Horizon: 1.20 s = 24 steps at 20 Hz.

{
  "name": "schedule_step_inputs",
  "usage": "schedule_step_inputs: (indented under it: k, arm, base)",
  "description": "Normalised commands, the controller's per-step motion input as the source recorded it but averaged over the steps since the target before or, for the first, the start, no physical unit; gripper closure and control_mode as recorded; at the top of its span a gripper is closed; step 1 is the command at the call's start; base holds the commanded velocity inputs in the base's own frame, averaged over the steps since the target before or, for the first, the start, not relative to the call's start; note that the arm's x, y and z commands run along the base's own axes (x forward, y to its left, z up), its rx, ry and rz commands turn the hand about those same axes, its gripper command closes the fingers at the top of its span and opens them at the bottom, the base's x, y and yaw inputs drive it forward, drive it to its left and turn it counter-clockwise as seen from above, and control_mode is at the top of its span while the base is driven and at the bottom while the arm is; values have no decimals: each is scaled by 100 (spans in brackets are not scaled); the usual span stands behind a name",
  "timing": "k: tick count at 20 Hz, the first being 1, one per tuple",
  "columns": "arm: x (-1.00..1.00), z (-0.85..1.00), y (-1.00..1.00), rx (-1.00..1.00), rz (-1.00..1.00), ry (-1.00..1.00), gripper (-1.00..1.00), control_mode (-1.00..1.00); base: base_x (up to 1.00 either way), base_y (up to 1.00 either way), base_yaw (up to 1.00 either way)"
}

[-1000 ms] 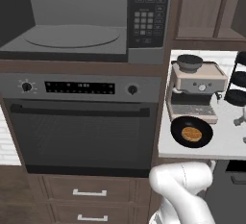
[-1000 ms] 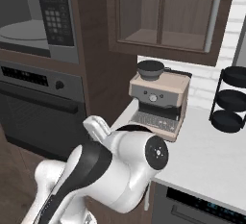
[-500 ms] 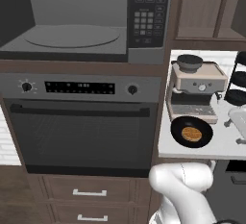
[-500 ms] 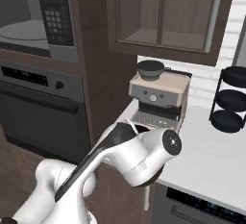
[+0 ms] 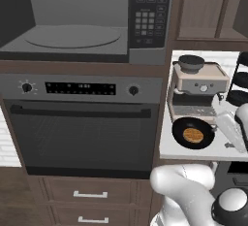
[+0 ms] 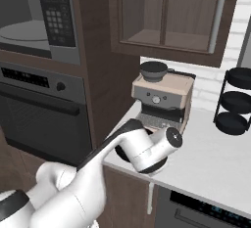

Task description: Open the microwave, place the bowl with waffle inside the microwave, then close the microwave door and turn it on.

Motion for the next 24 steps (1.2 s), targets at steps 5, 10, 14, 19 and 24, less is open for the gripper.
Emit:
schedule_step_inputs:
  k: [5,10,14,19,24]
  arm:
    - [58,-42,-29,0,-3,8,-100,-100]
    - [58,-54,-24,0,-4,10,-100,-100]
    - [38,-43,-6,0,-3,7,-100,-100]
    - [4,-30,0,0,0,3,-100,-100]
    - [0,-43,12,0,-1,7,100,-100]
  base:
    - [0,0,0]
    - [0,0,0]
    - [0,0,0]
    - [0,0,0]
    - [0,0,0]
